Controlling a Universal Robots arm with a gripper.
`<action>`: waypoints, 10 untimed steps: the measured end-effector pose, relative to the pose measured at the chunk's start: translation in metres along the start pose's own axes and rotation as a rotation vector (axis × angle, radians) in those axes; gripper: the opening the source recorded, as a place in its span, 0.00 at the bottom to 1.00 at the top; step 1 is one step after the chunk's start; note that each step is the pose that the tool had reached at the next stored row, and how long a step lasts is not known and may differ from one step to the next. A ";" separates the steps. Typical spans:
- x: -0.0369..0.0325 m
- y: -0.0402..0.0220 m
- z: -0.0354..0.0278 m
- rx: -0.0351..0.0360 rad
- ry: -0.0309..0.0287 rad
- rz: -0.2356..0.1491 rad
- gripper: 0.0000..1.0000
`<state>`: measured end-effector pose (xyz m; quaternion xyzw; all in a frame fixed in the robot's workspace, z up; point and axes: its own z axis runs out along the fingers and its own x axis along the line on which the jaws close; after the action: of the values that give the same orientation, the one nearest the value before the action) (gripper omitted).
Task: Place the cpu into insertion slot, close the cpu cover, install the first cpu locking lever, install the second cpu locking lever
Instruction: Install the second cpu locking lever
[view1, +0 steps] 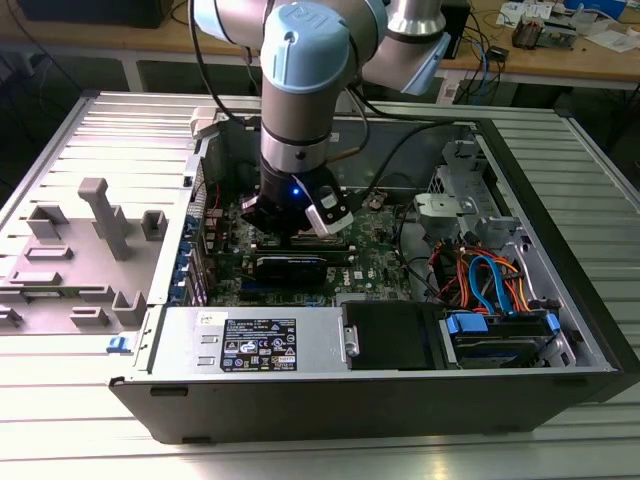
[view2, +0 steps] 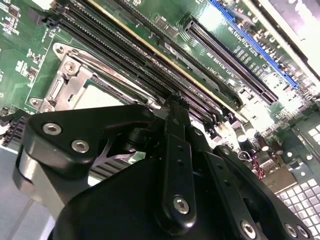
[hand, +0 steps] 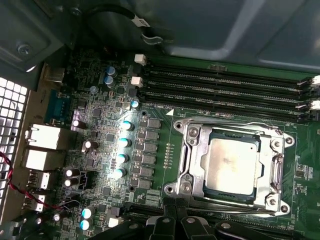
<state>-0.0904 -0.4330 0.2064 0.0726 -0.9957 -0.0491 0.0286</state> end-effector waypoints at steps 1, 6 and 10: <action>0.0005 0.0000 0.0000 -0.0009 0.0000 0.000 0.11; 0.0008 0.0000 0.0001 -0.0020 -0.0003 0.000 0.11; 0.0009 -0.0004 0.0002 -0.0077 -0.0009 -0.001 0.11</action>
<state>-0.0913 -0.4335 0.2062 0.0728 -0.9955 -0.0529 0.0284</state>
